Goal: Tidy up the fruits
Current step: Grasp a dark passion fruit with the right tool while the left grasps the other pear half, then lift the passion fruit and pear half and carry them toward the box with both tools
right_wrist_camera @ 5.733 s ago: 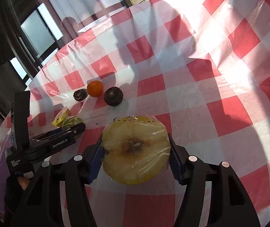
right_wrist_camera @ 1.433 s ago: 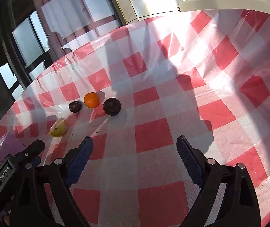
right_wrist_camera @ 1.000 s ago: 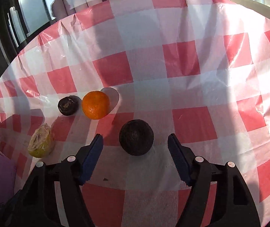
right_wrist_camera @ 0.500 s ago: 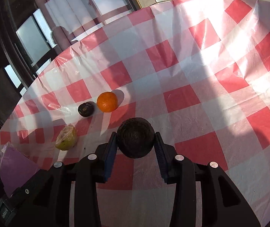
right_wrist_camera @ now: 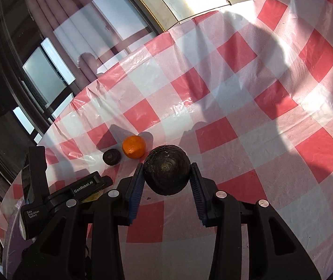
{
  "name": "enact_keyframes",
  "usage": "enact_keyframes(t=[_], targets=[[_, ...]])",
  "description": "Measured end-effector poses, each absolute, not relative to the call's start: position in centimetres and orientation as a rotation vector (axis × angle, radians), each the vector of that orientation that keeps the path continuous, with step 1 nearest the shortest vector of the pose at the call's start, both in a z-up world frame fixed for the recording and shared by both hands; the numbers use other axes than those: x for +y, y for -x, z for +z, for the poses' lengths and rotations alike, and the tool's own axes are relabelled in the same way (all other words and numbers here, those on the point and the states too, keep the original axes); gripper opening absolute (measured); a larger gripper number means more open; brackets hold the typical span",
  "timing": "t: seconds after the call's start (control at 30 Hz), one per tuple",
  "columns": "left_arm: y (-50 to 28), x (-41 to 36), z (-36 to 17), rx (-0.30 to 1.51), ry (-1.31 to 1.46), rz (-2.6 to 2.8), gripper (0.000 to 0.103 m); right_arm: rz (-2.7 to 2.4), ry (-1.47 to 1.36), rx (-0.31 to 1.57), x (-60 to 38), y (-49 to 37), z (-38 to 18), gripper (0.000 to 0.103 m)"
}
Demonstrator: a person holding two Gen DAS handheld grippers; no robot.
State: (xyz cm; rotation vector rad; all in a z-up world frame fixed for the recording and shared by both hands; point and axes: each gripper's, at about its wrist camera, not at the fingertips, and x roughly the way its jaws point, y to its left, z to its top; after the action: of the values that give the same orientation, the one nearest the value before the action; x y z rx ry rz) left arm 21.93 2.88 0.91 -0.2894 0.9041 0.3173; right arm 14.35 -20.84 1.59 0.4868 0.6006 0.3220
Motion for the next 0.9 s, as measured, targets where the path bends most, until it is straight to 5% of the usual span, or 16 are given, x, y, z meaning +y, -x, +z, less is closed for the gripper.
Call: enact_keyframes(t=[0.03,0.07,0.1,0.5,0.9], targets=[[-22.3,2.4,0.9,0.917,0.228,0.342,0.086,0.323,-0.485,0.600,-20.9,-14.3,1.6,0.040],[-22.1,1.9,1.0,0.916,0.177,0.359,0.065,0.324,-0.485,0.599,-20.9,-14.3,1.6,0.040],[-21.5,1.8,1.0,0.904,0.181,0.334,0.062,0.323,-0.486,0.598,-21.0,-14.2,1.6,0.040],[-5.5,2.8,1.9,0.608,0.418,0.012,0.061,0.310,-0.483,0.590,-21.2,-14.1,1.4,0.039],[-6.0,3.2,1.9,0.568,0.508,-0.008,0.061,0.299,-0.486,0.574,-21.3,-14.0,1.7,0.039]])
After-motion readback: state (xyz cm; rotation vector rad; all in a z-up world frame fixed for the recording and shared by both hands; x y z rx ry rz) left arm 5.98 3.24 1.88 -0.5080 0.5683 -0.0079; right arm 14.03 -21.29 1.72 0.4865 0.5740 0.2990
